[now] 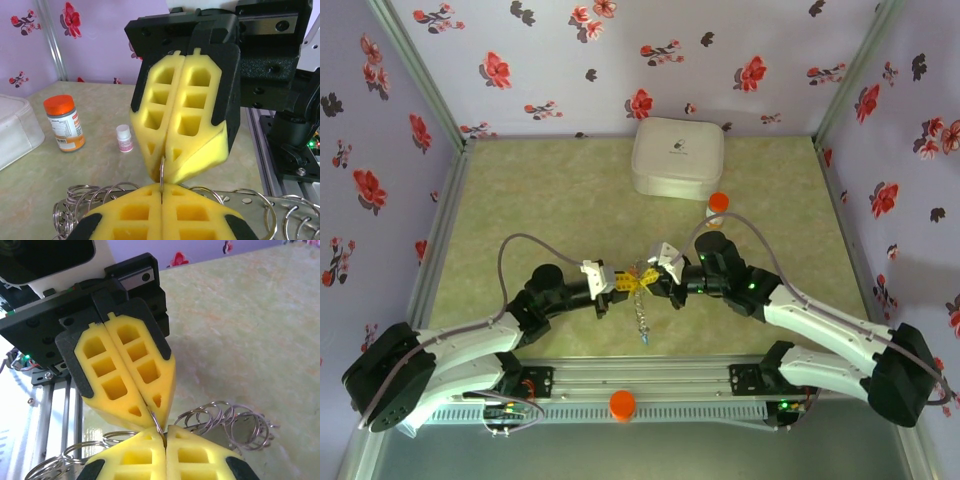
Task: Put the keys on the keyring
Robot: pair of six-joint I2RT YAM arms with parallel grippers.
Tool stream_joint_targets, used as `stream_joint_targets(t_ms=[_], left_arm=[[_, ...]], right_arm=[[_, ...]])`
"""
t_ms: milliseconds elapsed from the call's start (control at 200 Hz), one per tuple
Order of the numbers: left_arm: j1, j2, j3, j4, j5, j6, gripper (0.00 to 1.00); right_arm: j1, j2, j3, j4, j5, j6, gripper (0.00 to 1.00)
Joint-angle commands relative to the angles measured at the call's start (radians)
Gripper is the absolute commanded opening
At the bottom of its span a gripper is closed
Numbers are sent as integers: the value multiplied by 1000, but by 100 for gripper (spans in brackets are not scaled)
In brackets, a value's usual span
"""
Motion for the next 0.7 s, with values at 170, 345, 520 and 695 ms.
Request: stream_joint_targets(t_ms=[170, 345, 520, 695], left_arm=[[-10, -36, 141, -314, -13, 149, 28], [-19, -28, 204, -458, -6, 220, 17], [-21, -26, 224, -486, 3, 234, 18], [-22, -9, 241, -488, 25, 239, 7]], right_arm=[[8, 55, 251, -438, 12, -307, 0], [40, 136, 379, -637, 78, -443, 0], [65, 194, 449, -714, 118, -510, 0], [88, 238, 497, -740, 112, -528, 0]])
